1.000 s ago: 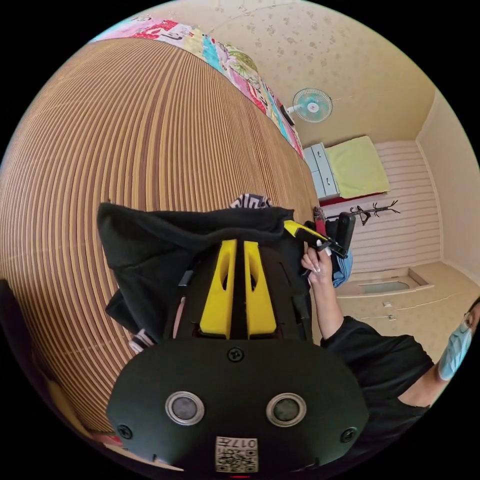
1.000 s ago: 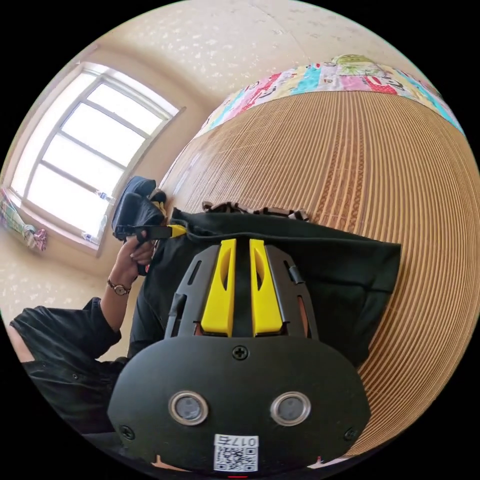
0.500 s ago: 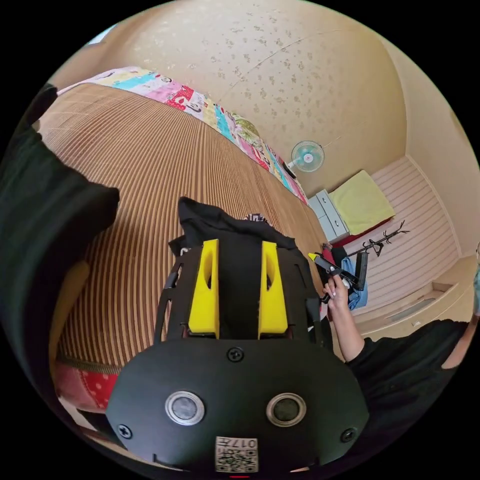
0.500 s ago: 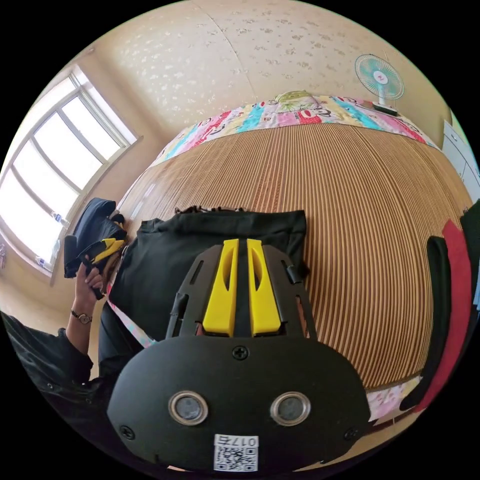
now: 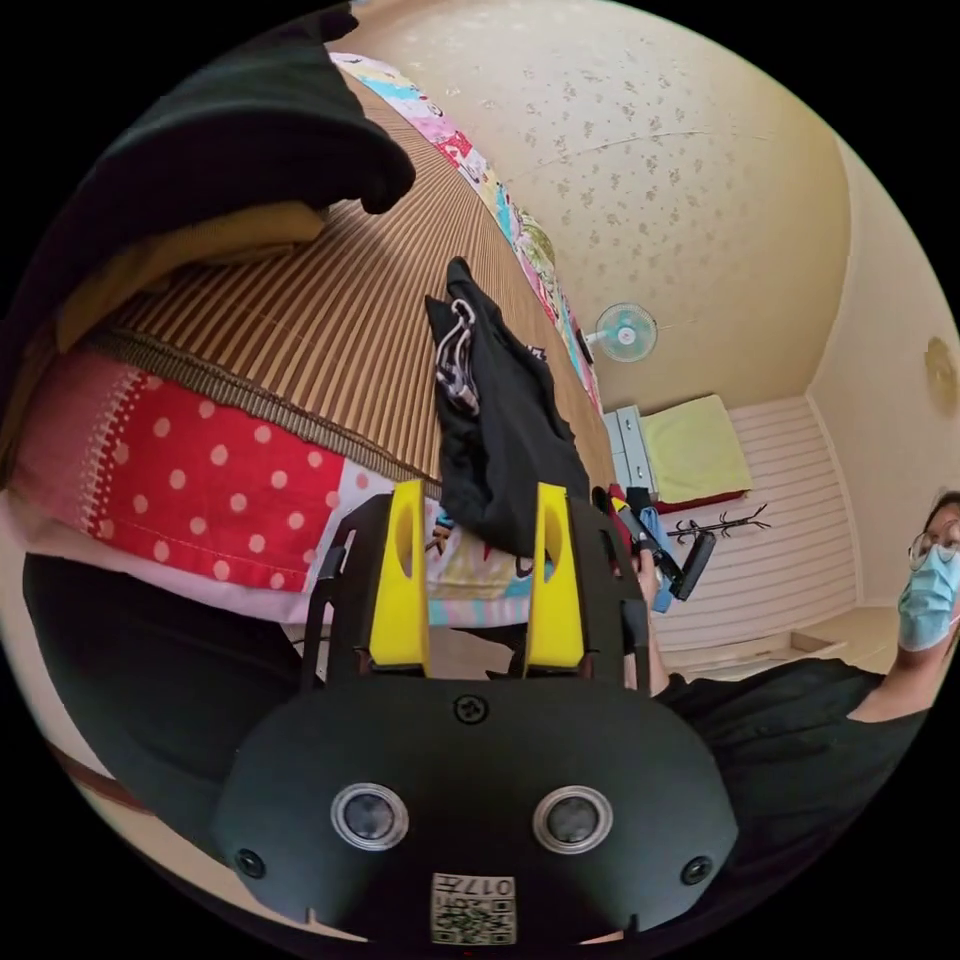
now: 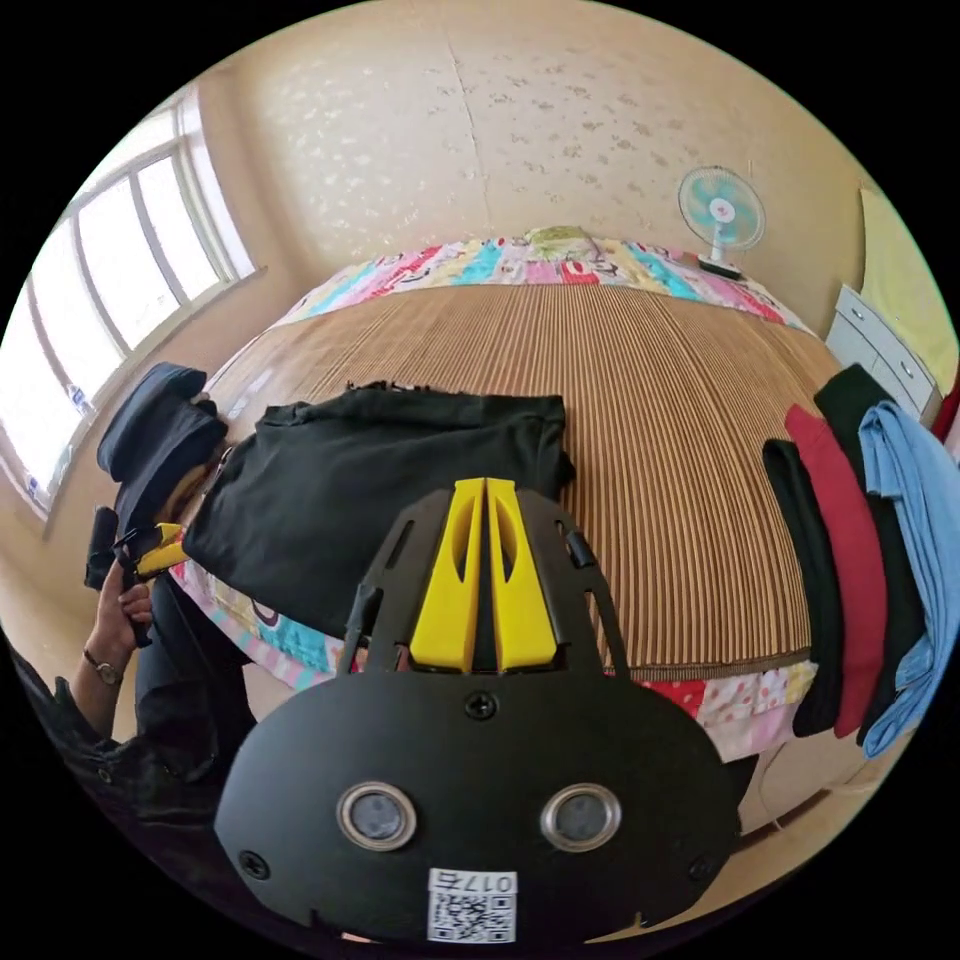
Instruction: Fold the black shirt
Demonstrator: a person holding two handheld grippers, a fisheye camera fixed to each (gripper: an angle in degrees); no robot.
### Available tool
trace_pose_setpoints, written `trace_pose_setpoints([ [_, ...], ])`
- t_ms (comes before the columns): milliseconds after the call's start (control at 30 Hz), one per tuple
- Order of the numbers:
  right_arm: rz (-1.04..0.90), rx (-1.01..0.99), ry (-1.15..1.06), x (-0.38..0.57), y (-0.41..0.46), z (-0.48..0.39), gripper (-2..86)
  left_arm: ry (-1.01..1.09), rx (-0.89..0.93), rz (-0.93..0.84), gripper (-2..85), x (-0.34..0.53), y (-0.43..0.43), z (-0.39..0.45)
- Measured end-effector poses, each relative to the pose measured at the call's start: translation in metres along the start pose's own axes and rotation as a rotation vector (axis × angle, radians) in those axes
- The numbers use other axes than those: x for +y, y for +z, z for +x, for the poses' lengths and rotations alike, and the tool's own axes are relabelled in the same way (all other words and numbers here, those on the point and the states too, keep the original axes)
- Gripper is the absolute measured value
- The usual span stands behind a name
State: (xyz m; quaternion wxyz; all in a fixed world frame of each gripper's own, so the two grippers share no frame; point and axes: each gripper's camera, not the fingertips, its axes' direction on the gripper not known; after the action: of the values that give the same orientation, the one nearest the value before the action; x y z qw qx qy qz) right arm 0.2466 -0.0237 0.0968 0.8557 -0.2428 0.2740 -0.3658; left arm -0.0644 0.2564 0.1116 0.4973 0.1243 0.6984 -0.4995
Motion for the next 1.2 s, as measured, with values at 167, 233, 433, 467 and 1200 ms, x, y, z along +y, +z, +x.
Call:
trace_pose_setpoints([
  [167,-0.061,0.024,0.07,0.001,0.012,0.011,0.3,-0.069,0.025,-0.033,11.9,0.006,0.021,-0.009],
  [233,-0.085,0.026,0.138,0.009,0.018,0.031,0.3,-0.1,-0.007,-0.018,9.3,0.009,0.025,-0.008],
  [433,-0.139,-0.043,0.151,0.043,0.039,0.072,0.3,-0.054,-0.034,0.079,4.4,0.02,0.02,0.031],
  [467,-0.125,-0.036,0.158,0.048,0.036,0.078,0.3,-0.007,-0.025,0.097,4.2,0.02,0.024,0.048],
  [1200,0.078,-0.771,0.414,0.132,-0.021,0.294,0.9,0.704,-0.057,-0.585,6.4,0.147,0.422,0.256],
])
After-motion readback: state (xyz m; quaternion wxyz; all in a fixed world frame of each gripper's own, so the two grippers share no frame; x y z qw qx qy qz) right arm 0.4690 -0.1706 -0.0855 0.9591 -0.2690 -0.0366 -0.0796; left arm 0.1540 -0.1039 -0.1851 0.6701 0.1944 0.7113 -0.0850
